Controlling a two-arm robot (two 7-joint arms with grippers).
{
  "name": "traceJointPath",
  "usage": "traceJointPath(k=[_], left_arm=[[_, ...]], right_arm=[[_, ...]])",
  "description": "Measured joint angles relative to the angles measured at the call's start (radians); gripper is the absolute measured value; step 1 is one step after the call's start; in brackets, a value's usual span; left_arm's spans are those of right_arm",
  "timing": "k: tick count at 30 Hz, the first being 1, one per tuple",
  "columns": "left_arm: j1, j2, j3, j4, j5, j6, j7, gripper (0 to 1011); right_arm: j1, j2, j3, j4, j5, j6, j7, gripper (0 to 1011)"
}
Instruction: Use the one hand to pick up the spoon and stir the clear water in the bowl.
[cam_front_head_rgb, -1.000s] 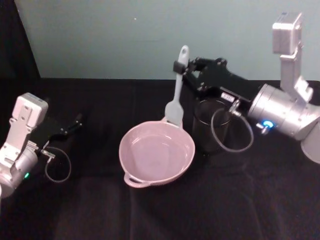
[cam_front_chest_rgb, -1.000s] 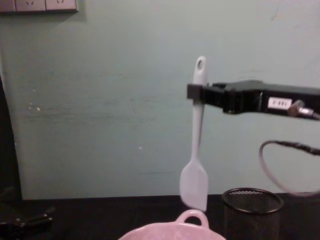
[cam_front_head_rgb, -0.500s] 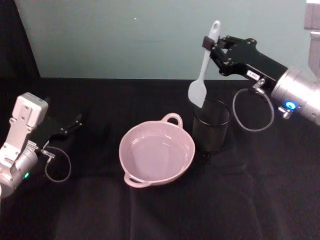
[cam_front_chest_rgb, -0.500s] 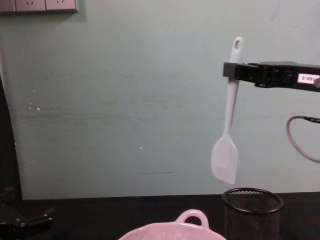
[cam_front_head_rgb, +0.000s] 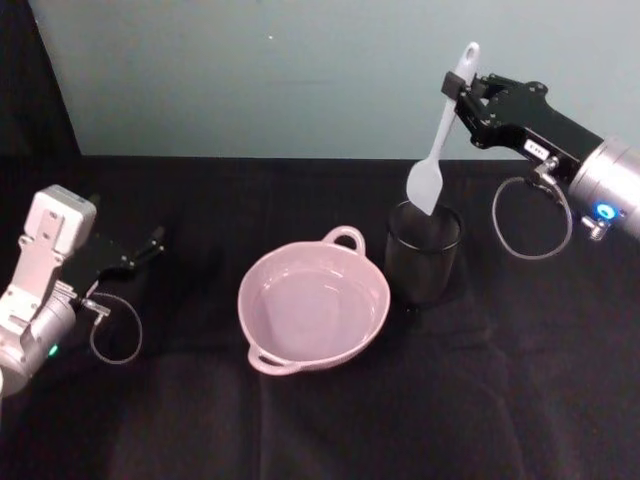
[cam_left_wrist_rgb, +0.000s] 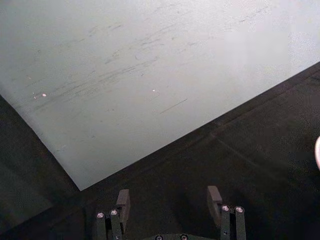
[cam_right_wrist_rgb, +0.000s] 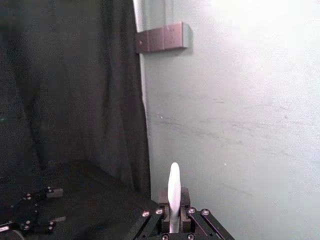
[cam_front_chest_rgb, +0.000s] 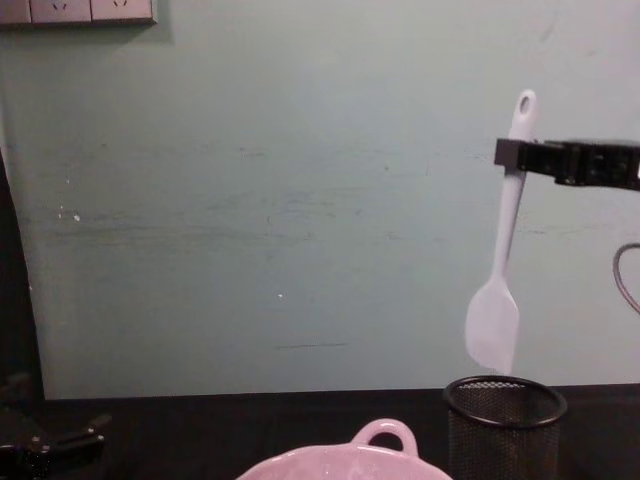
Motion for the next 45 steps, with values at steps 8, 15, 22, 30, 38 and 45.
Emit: traceJointPath(k=[8,15,22,30,38,45], left_arm=[[0.0,0.0,0.0,0.0,0.0,0.0,0.0,1011],[0.0,0.0,0.0,0.0,0.0,0.0,0.0,1011],[0.0,0.0,0.0,0.0,0.0,0.0,0.0,1011],[0.0,0.0,0.0,0.0,0.0,0.0,0.0,1011],[0.0,0.0,0.0,0.0,0.0,0.0,0.0,1011],[0.0,0.0,0.0,0.0,0.0,0.0,0.0,1011]], right_arm=[[0.016,-0.017,-0.008,0.065,-0.012,-0.006,-0.005,114],[0.039,-0.048,-0.029,0.146,-0.035,-0.014,0.0,114],[0.051,-0.075,-0.042,0.213,-0.053,-0.021,0.007,114],[0.048,-0.098,-0.04,0.272,-0.061,-0.033,0.012,116],[0.047,-0.117,-0.028,0.321,-0.052,-0.034,0.024,114],[0.042,-0.122,-0.01,0.329,-0.025,-0.012,0.031,114]])
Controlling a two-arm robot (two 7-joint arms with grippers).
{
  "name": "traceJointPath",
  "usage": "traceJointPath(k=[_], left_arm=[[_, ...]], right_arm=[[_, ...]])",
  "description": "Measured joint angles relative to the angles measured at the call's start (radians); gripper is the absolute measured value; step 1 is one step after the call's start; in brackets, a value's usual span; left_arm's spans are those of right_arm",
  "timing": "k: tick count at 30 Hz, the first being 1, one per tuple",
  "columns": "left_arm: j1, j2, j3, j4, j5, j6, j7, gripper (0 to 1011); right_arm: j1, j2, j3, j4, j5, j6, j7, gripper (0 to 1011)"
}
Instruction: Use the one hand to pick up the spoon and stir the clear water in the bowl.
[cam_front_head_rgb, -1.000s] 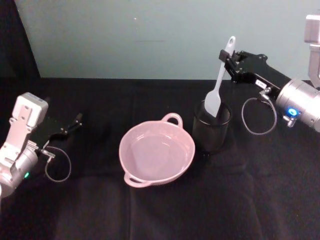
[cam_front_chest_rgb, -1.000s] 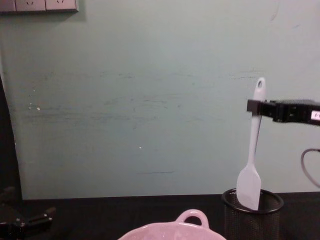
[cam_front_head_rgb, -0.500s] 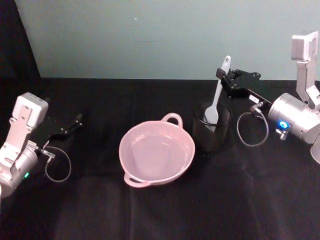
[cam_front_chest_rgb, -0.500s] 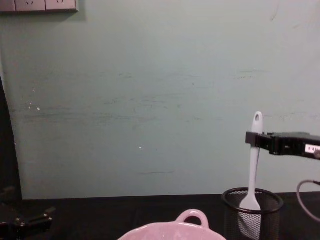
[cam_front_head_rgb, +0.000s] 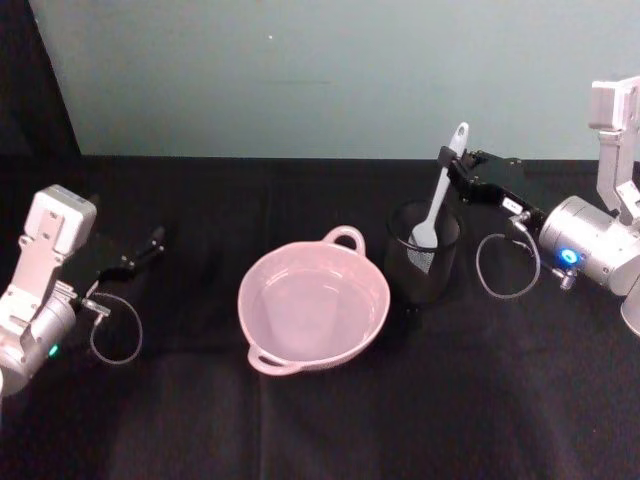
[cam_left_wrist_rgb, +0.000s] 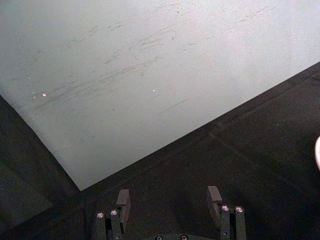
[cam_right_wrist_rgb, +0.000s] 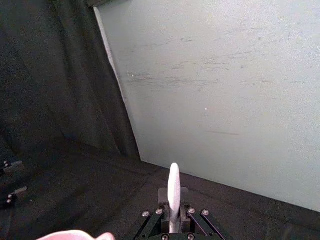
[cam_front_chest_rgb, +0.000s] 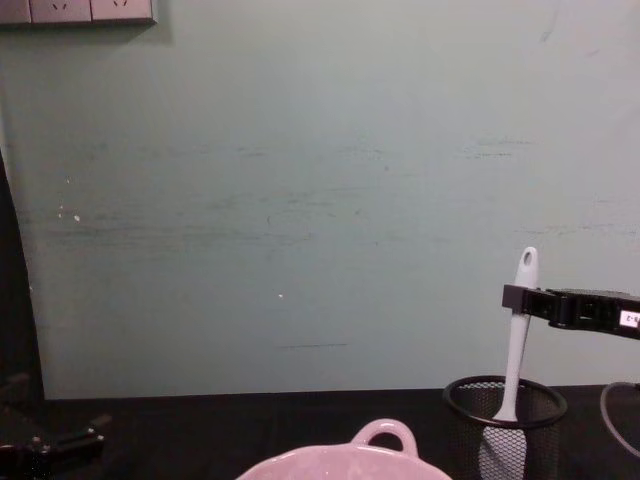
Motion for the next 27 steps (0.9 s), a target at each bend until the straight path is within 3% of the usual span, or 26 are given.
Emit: traceJointPath(k=[5,17,27], left_arm=[[0.0,0.0,0.0,0.0,0.0,0.0,0.0,1011],[0.0,0.0,0.0,0.0,0.0,0.0,0.0,1011],[0.0,0.0,0.0,0.0,0.0,0.0,0.0,1011]], right_arm=[[-0.015,0.0,0.015,-0.022,0.024,0.023,-0.009,114],[-0.087,0.003,0.055,-0.111,0.087,0.063,-0.096,116],[-0.11,-0.012,0.065,-0.116,0.115,0.072,-0.143,114]])
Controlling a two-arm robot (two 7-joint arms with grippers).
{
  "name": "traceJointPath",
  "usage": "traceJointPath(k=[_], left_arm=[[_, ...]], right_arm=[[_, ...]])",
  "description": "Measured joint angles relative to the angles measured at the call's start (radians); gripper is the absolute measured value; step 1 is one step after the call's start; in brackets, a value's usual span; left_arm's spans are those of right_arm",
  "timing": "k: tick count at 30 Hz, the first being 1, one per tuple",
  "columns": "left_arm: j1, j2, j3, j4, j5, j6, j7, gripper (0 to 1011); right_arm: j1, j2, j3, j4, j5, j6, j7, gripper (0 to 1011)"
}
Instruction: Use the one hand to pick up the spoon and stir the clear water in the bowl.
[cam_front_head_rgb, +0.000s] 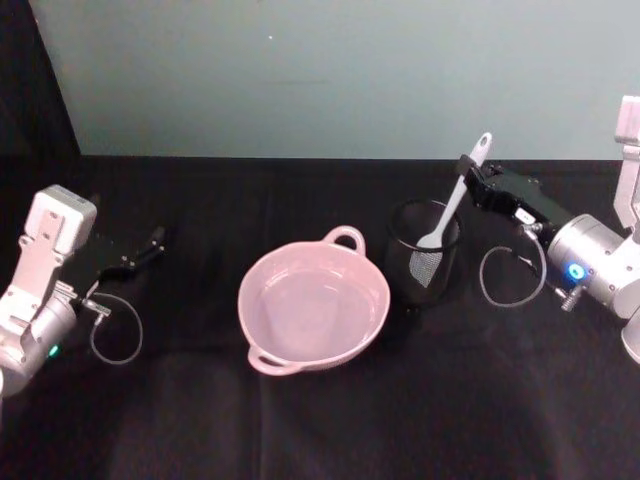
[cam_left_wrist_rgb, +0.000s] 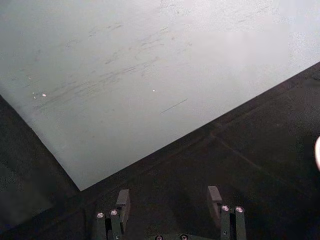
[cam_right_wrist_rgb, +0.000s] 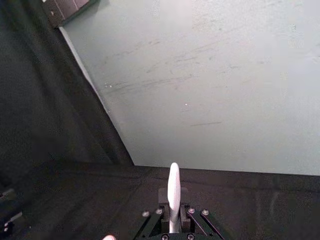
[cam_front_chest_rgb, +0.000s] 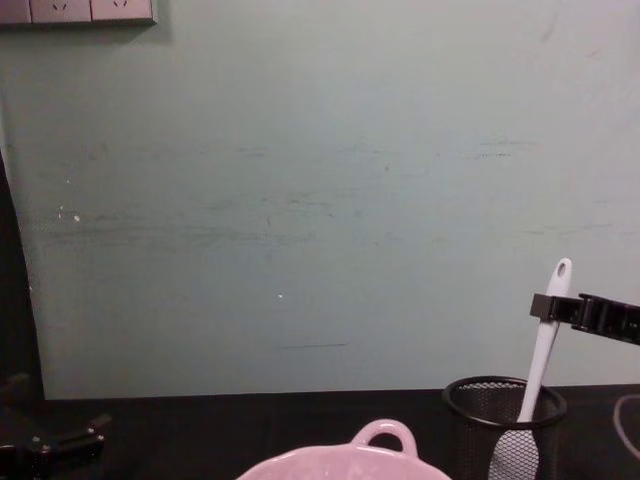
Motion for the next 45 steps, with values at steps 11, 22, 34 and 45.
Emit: traceJointPath(k=[11,22,34,45], left_arm=[[0.0,0.0,0.0,0.0,0.0,0.0,0.0,1011],[0.0,0.0,0.0,0.0,0.0,0.0,0.0,1011],[0.0,0.0,0.0,0.0,0.0,0.0,0.0,1011],[0.0,0.0,0.0,0.0,0.0,0.0,0.0,1011]], right_arm=[[0.0,-0.007,-0.002,0.017,0.035,0.014,0.0,116],[0.0,-0.007,-0.004,0.018,0.037,0.017,0.002,116],[-0.001,-0.006,-0.005,0.018,0.033,0.022,0.0,362],[-0.001,-0.006,-0.005,0.017,0.032,0.019,0.0,724]])
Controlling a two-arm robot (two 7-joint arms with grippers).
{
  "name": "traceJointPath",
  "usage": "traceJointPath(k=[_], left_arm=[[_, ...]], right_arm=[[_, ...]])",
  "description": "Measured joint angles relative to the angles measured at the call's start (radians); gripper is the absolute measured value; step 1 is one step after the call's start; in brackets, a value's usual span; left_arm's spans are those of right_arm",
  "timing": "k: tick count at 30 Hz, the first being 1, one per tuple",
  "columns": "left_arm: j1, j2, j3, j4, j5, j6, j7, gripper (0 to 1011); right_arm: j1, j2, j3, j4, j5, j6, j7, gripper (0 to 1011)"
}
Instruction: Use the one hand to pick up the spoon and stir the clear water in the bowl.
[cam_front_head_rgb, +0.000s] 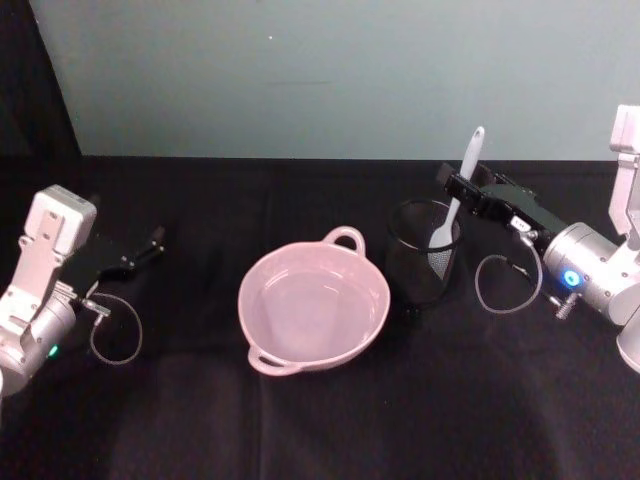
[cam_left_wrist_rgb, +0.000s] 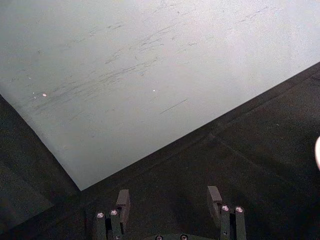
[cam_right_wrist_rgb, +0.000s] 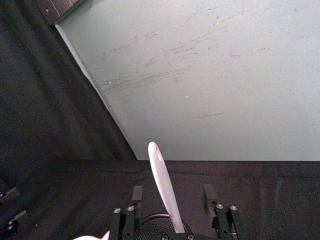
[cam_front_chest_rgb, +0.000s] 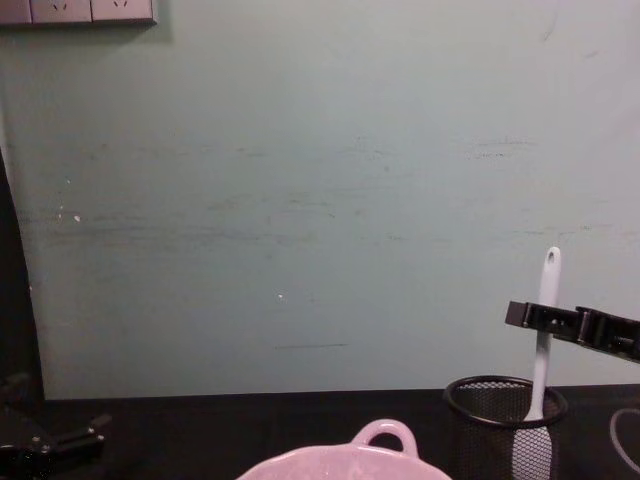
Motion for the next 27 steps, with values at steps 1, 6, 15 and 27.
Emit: traceJointPath(k=[1,6,15,27], left_arm=[[0.0,0.0,0.0,0.0,0.0,0.0,0.0,1011],[0.0,0.0,0.0,0.0,0.0,0.0,0.0,1011],[0.0,0.0,0.0,0.0,0.0,0.0,0.0,1011],[0.0,0.0,0.0,0.0,0.0,0.0,0.0,1011]], right_arm=[[0.0,0.0,0.0,0.0,0.0,0.0,0.0,763],[0.0,0.0,0.001,-0.001,0.0,-0.001,0.0,907],[0.0,0.0,0.001,-0.001,0.0,-0.002,-0.001,1002],[-0.015,0.003,0.008,-0.025,-0.017,-0.034,-0.034,1003]])
